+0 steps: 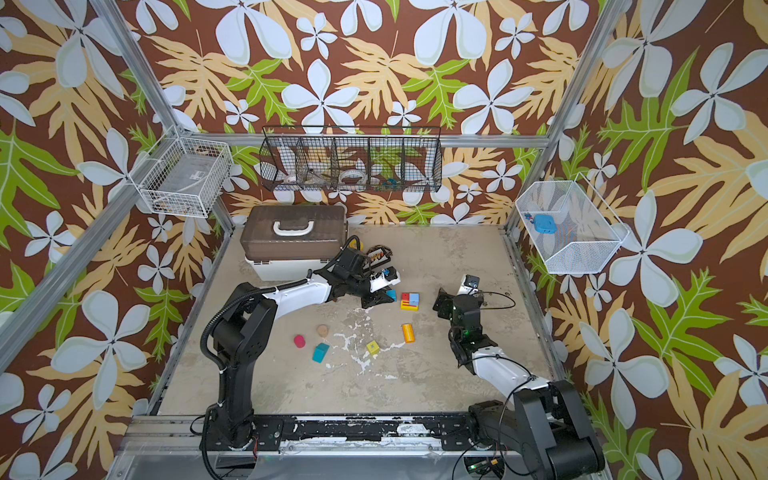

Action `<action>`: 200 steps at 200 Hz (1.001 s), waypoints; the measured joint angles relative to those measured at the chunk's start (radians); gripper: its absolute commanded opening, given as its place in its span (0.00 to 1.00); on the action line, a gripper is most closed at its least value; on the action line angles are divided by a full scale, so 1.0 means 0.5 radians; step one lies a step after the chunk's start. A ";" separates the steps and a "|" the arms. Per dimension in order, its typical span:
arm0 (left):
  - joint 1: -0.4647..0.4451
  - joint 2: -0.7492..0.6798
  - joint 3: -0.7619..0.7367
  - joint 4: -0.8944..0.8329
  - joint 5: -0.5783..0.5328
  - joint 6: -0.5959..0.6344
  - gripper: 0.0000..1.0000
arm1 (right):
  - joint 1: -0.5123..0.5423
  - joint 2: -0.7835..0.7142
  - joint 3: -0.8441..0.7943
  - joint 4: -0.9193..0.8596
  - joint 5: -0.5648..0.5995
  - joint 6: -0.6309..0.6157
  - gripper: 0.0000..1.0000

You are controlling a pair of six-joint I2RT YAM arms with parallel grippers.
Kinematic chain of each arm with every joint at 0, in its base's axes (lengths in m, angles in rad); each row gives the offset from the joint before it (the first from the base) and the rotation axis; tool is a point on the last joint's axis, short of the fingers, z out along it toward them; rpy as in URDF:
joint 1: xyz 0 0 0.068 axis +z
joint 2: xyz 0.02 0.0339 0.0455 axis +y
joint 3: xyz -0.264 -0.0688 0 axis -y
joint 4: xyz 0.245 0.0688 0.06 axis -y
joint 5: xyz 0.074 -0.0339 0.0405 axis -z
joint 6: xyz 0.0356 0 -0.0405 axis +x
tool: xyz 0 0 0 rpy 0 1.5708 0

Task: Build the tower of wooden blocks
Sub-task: 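Lift the teal block and carry it over the block stack with the left gripper, then lower the teal block beside the light blue block and open the left gripper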

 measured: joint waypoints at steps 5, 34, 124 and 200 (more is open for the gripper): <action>0.001 0.020 0.029 -0.018 0.000 0.013 0.00 | 0.000 0.000 0.000 0.000 0.000 0.000 0.84; -0.011 0.165 0.253 -0.175 -0.002 0.104 0.00 | 0.000 0.000 0.000 0.000 0.000 0.000 0.84; -0.082 0.555 0.835 -0.680 -0.019 0.325 0.00 | 0.002 0.003 0.000 -0.001 0.000 0.000 0.85; -0.103 0.681 1.003 -0.822 -0.045 0.357 0.00 | 0.002 0.003 0.000 0.000 0.000 0.000 0.85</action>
